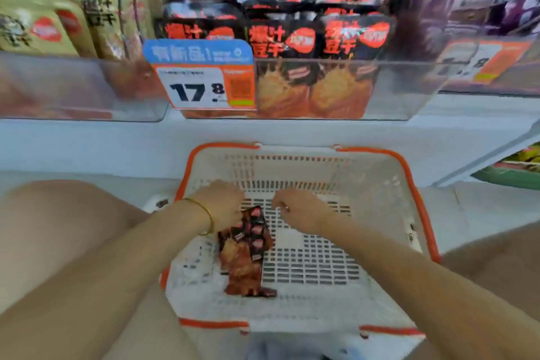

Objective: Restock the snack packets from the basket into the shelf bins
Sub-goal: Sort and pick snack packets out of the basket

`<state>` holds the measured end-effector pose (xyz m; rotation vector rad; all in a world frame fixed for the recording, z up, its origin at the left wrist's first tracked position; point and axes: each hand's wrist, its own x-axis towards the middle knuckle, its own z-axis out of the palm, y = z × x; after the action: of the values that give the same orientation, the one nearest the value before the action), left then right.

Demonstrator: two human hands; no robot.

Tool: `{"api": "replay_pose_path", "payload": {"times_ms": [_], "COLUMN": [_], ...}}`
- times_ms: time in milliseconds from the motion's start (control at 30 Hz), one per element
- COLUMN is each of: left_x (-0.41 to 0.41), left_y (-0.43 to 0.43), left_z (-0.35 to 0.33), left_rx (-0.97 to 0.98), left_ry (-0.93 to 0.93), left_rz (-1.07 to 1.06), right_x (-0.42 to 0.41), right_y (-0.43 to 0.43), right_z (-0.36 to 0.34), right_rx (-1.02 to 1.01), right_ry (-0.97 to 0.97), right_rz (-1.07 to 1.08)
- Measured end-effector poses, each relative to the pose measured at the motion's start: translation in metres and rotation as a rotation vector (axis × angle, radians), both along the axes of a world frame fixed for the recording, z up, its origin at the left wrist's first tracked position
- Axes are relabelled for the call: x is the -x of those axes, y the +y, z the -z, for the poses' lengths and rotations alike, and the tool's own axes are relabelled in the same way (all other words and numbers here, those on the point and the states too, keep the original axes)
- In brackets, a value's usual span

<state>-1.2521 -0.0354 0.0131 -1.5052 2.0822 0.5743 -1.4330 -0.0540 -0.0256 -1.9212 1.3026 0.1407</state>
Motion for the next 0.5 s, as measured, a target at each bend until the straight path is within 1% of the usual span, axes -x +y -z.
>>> {"api": "replay_pose_path", "payload": {"times_ms": [33,67,100,167,200,233,267,333,400,433,500], "left_x": [-0.002,-0.004,-0.005,-0.005,-0.006,-0.007,-0.009,-0.015,-0.02,-0.021,-0.017], "left_y": [-0.002,-0.003,-0.005,-0.009,-0.011,-0.013,-0.014,-0.015,-0.013,-0.011,-0.012], "left_z": [0.005,0.01,0.013,0.016,0.016,0.015,0.013,0.009,0.007,0.008,0.01], "left_rx": [-0.073,-0.125,-0.147,-0.15,-0.145,-0.139,-0.123,-0.1,-0.128,-0.161,-0.206], "left_ry": [-0.061,-0.099,-0.111,-0.06,-0.017,0.015,0.036,0.017,-0.074,-0.109,-0.111], "left_rz": [-0.001,-0.007,-0.022,-0.078,-0.119,-0.158,-0.183,-0.191,-0.163,-0.156,-0.159], "right_x": [-0.008,-0.017,-0.025,-0.046,-0.059,-0.07,-0.081,-0.097,-0.102,-0.104,-0.101], "right_y": [-0.001,0.0,0.0,0.001,0.003,0.006,0.006,0.01,0.009,0.01,0.009], "right_z": [0.019,0.033,0.052,0.093,0.111,0.131,0.146,0.17,0.188,0.192,0.187], "right_rx": [-0.094,-0.137,-0.124,-0.178,-0.248,-0.265,-0.317,-0.314,-0.254,-0.259,-0.266], "right_ry": [0.04,0.049,0.056,0.065,0.071,0.103,0.126,0.189,0.287,0.315,0.288], "right_rz": [-0.019,-0.065,-0.103,-0.086,-0.089,-0.114,-0.094,-0.186,-0.282,-0.306,-0.291]}}
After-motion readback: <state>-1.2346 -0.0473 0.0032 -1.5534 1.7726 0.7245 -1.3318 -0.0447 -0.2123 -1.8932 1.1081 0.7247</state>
